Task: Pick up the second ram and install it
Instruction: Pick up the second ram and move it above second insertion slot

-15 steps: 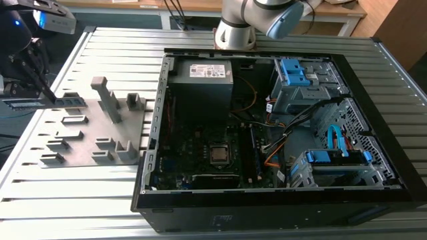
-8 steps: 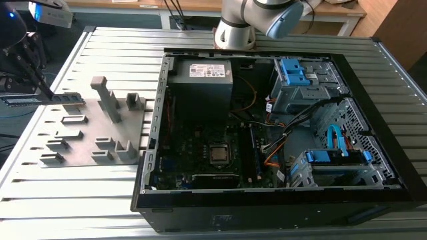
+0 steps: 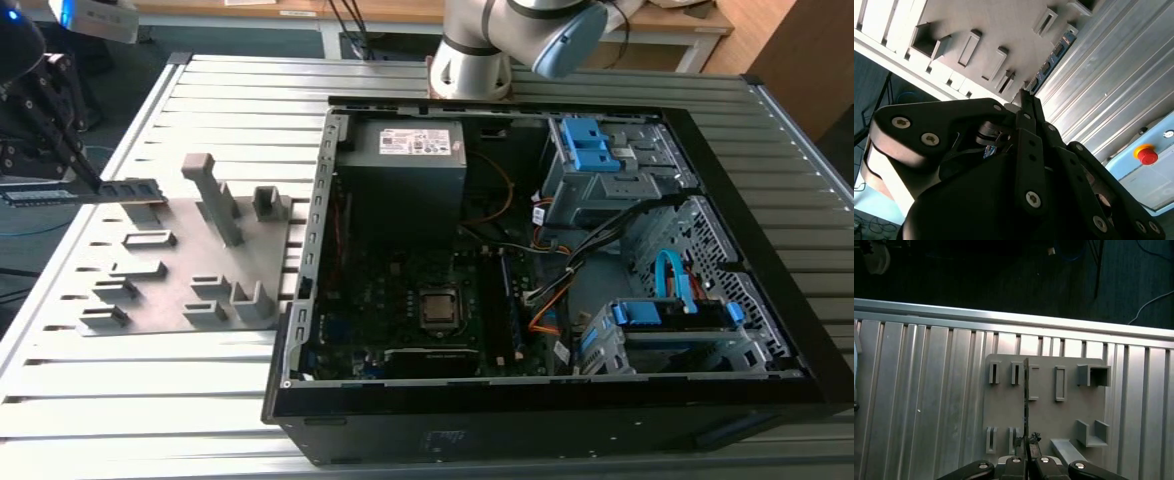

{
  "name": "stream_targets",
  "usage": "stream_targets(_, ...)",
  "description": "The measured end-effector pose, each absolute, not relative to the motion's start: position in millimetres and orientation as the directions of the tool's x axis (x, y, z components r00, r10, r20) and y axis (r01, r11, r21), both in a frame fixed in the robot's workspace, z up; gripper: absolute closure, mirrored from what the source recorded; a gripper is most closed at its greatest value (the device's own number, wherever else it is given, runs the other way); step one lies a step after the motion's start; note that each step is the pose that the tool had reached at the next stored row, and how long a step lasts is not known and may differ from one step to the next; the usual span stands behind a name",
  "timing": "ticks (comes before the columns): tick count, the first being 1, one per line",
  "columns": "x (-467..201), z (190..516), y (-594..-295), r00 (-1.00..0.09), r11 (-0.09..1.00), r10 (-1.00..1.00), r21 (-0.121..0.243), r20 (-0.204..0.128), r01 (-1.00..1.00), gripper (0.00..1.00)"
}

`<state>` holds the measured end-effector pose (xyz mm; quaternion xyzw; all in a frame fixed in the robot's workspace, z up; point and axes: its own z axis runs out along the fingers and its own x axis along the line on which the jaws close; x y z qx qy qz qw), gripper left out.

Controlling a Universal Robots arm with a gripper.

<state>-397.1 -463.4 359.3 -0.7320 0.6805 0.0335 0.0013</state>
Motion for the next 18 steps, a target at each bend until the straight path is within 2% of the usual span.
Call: stream_targets(18, -397.1, 386.3, -463.4, 0.074, -0.076, -0.996, 0.044, -0.051, -0.996, 0.87)
